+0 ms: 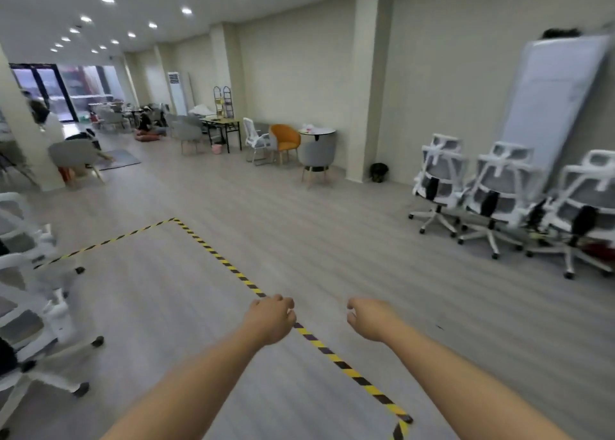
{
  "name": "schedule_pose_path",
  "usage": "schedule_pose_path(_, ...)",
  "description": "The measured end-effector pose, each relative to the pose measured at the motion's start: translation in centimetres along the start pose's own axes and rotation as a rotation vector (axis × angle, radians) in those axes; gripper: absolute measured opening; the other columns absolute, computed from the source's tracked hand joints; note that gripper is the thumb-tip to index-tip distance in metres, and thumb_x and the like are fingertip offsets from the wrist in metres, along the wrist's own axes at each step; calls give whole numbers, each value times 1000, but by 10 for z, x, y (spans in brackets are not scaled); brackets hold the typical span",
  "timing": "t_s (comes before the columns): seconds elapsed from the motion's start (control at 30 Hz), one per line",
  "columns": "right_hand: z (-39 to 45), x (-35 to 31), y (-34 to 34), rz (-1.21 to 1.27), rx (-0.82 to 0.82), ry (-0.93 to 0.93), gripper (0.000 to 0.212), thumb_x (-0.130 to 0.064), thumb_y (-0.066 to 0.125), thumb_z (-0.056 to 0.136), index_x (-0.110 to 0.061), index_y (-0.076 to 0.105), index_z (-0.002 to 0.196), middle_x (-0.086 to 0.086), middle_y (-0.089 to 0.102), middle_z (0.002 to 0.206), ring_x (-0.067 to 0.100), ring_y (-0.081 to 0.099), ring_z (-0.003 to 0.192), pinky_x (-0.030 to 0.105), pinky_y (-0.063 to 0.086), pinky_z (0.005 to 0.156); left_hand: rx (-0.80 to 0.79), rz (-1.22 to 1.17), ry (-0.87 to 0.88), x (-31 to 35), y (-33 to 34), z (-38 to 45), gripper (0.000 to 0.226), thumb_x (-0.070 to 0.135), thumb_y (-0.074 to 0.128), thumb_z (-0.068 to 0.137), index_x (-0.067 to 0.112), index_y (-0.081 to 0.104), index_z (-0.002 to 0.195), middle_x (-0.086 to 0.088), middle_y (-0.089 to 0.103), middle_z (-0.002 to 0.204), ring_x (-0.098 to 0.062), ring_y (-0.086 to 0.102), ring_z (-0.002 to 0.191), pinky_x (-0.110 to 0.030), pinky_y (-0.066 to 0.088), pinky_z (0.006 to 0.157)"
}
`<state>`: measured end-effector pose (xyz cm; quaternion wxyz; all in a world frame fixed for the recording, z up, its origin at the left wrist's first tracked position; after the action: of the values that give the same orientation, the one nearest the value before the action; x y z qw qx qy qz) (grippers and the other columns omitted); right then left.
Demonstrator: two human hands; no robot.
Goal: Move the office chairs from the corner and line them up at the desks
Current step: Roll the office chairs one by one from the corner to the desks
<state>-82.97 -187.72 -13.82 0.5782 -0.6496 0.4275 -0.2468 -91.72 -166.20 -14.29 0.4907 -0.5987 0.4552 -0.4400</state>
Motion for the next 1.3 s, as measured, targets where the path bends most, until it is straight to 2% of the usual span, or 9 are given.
schedule_pose_path(0.27,-10,238,-40,73,73,276,39,-19,34,102,-20,53,136,14,56,137,34,57,119,38,49,96,-62,36,278,222,-3,132,40,40,32,103,23,52,132,-3,56,130,-27,53,117,-43,37,105)
schedule_pose_path(0.47,5,360,-48,69,100,430,44,-7,34,97,-20,54,134,13,59,133,34,59,115,37,49,91,-108,57,442,336,13,234,39,41,34,101,24,54,130,-4,57,130,-28,53,119,-42,37,105)
schedule_pose_path(0.57,29,414,-58,66,109,503,43,-10,35,97,-23,56,133,13,60,132,35,59,114,36,49,90,-116,38,503,384,17,296,38,40,36,100,23,55,128,-5,57,130,-28,54,119,-40,37,104)
schedule_pose_path(0.67,61,464,-82,65,151,562,36,-19,39,99,-23,58,129,12,61,132,35,59,115,37,49,92,-120,-15,561,426,9,358,39,39,37,100,22,55,130,-6,56,132,-30,55,119,-40,39,104)
schedule_pose_path(0.77,102,511,-117,67,160,618,38,-30,41,99,-23,57,133,9,59,135,32,56,121,37,46,95,-101,-36,604,460,-9,425,39,39,38,100,22,55,131,-6,56,133,-30,55,119,-40,39,105)
schedule_pose_path(0.9,160,568,-147,75,170,676,37,-32,42,95,-22,56,127,9,59,133,31,55,119,37,44,92,-69,-14,621,494,-31,510,39,39,38,99,22,55,130,-6,57,133,-29,54,119,-40,38,104)
schedule_pose_path(0.97,186,594,-154,86,147,699,40,-35,42,95,-21,55,131,9,58,135,31,53,121,38,43,95,-75,-18,613,509,-34,548,39,39,38,99,21,55,129,-6,56,134,-29,53,120,-40,38,103)
schedule_pose_path(1.3,354,759,-196,13,141,633,43,-36,40,97,-18,52,134,7,55,138,30,50,125,39,41,101,-79,27,545,594,-31,761,46,43,36,99,22,51,136,-4,53,139,-26,48,125,-42,34,107)
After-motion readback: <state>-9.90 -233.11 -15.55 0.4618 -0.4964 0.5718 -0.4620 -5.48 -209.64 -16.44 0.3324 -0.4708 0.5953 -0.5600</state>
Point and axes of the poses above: each hand's wrist, its own z-axis towards the middle knuckle, its own y-axis out of the palm, x = y × z, the point moved 5 cm from there along z, towards the middle knuckle
